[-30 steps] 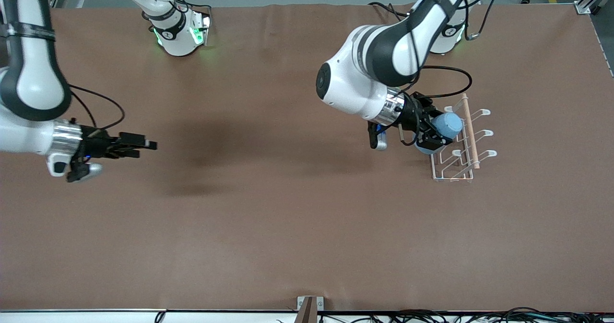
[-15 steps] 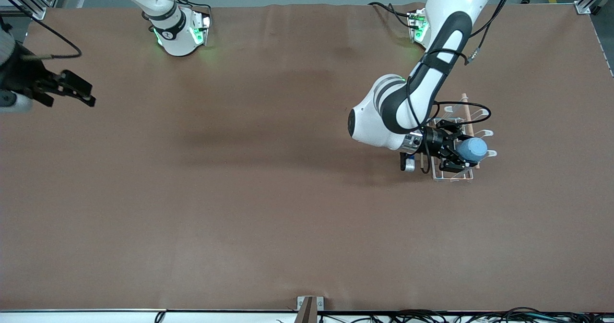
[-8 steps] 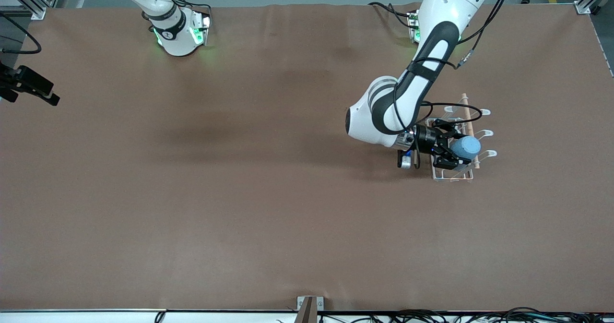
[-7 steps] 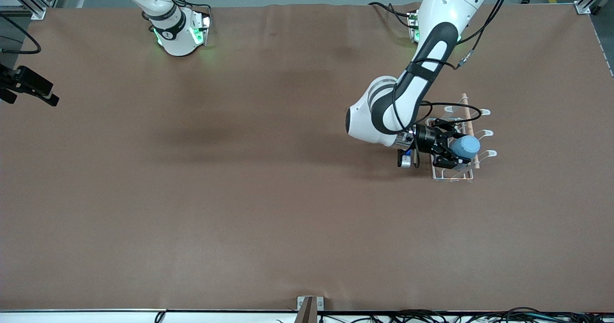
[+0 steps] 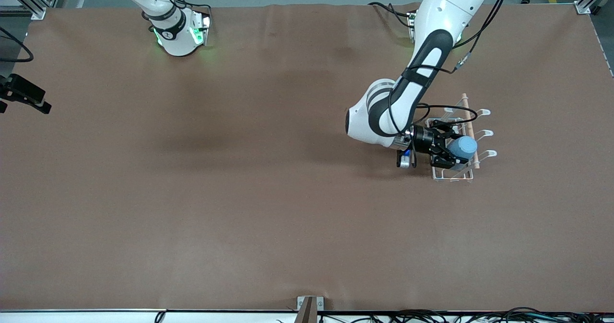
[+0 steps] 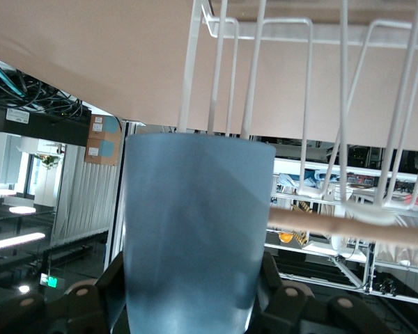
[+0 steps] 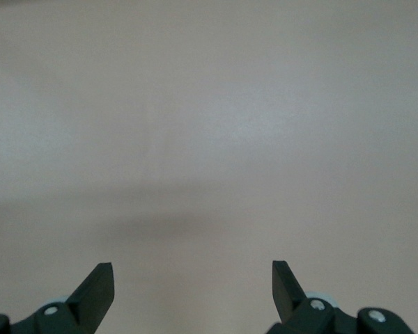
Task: Hang cup on cup holder
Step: 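Lower the cup onto a holder hook with the left gripper, then open the left gripper and lift it away from the cup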
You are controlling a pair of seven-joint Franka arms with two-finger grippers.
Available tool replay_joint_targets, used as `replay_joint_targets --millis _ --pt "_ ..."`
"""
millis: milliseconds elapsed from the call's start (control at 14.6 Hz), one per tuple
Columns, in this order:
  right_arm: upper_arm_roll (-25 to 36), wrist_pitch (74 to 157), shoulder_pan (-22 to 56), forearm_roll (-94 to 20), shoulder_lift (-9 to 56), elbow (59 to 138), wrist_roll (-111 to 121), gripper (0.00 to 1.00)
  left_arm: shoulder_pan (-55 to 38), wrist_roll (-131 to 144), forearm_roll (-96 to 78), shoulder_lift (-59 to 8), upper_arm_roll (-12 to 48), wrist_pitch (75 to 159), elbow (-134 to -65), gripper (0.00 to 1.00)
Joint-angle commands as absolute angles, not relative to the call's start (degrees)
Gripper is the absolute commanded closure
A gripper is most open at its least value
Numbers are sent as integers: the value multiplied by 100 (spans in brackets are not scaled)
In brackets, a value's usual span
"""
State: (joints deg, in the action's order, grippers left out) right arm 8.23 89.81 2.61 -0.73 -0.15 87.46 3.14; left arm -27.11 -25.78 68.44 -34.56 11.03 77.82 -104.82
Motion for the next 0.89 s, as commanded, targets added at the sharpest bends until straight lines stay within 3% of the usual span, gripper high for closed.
replay_joint_targets --millis 0,68,205,478,820 --pt "712 8851 114 9 -9 8789 404 0 -2847 -2181 6987 -3559 1116 7787 -10503 53" --pt "677 8859 114 9 -9 8789 413 0 -2848 -2162 6987 -3560 1116 7796 -10486 47" --pt "581 8807 79 9 -35 8807 413 0 -2847 -2040 6987 -3559 1116 7813 -10442 0" --pt "247 8736 -158 9 -62 8815 360 0 -2821 -1662 6707 -3480 1213 7813 -10144 0" --pt "255 8710 -106 9 -79 8833 369 0 -2760 -1144 5162 -3402 1213 7805 -8819 0"
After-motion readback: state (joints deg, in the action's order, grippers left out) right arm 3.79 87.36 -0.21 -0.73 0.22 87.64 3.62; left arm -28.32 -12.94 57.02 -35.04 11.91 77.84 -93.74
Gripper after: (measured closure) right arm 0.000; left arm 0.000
